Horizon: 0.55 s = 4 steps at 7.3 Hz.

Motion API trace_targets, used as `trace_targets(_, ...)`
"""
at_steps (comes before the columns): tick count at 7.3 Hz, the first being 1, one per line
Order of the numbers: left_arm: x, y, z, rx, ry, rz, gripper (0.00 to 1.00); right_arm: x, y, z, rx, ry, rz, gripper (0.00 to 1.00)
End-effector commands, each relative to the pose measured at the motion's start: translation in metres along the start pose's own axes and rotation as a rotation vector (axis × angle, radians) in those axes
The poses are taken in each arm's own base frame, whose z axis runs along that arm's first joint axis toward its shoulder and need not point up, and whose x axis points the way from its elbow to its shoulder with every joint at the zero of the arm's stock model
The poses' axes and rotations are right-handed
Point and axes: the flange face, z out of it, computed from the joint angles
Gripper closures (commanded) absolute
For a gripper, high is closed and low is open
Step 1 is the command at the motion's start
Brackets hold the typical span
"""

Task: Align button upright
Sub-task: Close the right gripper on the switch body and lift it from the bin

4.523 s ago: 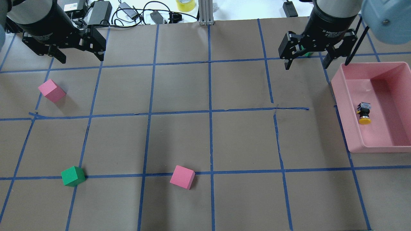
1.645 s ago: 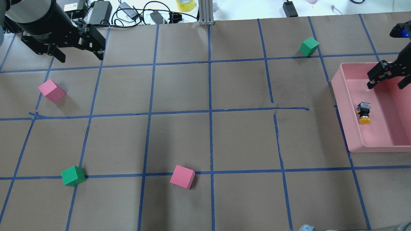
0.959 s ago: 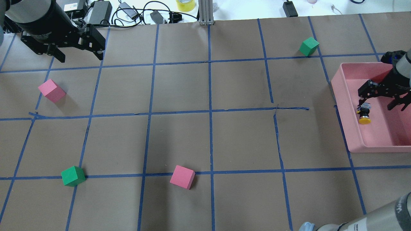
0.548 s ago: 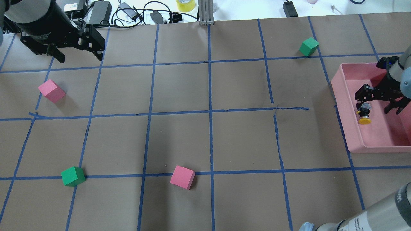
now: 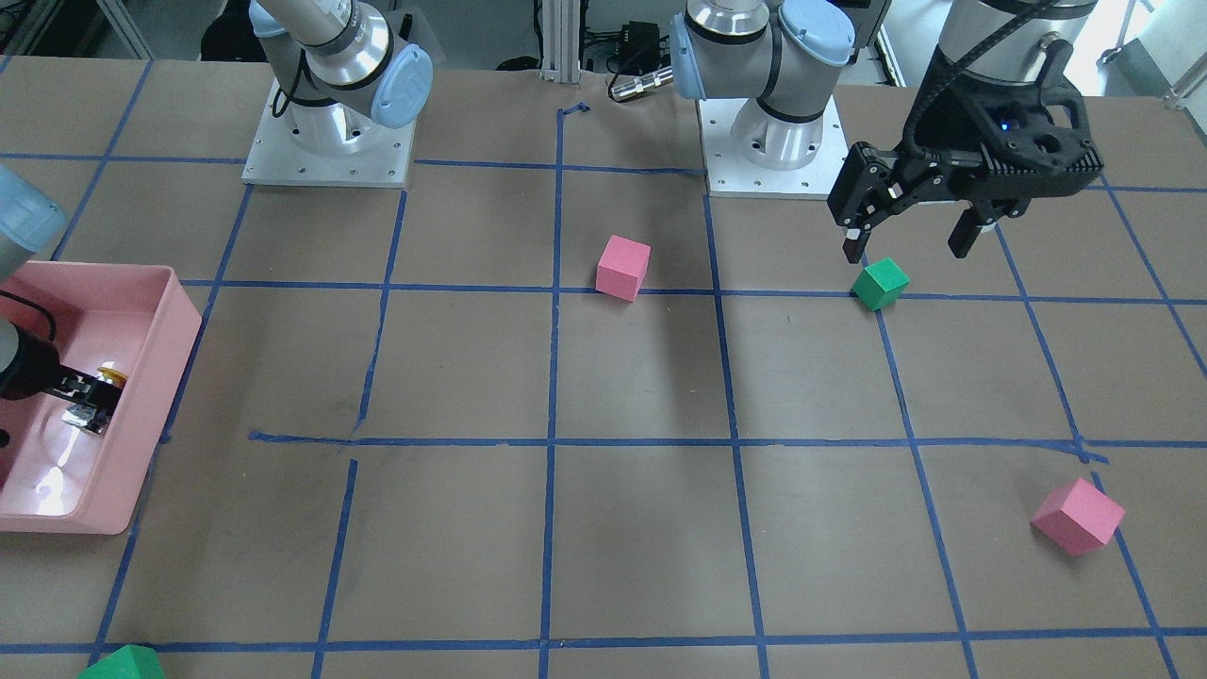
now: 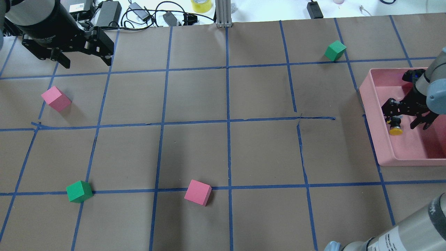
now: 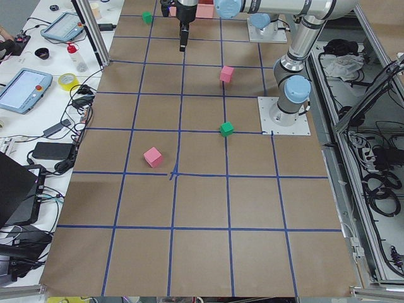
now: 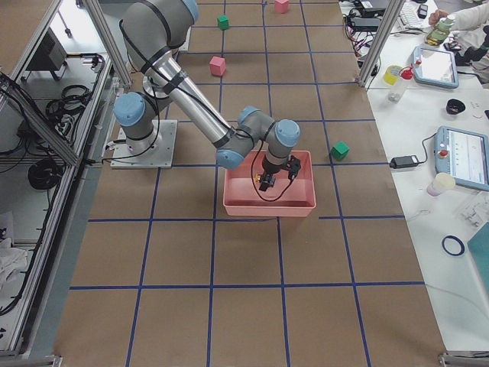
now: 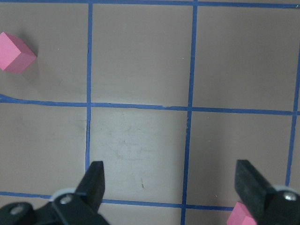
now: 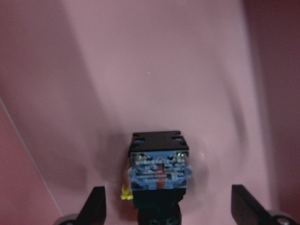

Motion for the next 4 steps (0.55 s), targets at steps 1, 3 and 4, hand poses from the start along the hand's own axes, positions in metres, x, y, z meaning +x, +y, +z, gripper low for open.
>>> trace_targets(1, 0.0, 0.0, 0.0, 0.0, 0.0, 0.0, 0.0, 0.0, 0.001, -0.001, 0.007, -0.001, 0.008, 1.0)
trace_targets(3, 0.0, 0.0, 0.0, 0.0, 0.0, 0.0, 0.0, 0.005, 0.001, -0.017, 0.027, 0.038, 0.02, 1.0)
trace_targets(4, 0.0, 0.0, 0.0, 0.0, 0.0, 0.0, 0.0, 0.006, 0.008, -0.033, 0.038, 0.053, 0.021, 1.0)
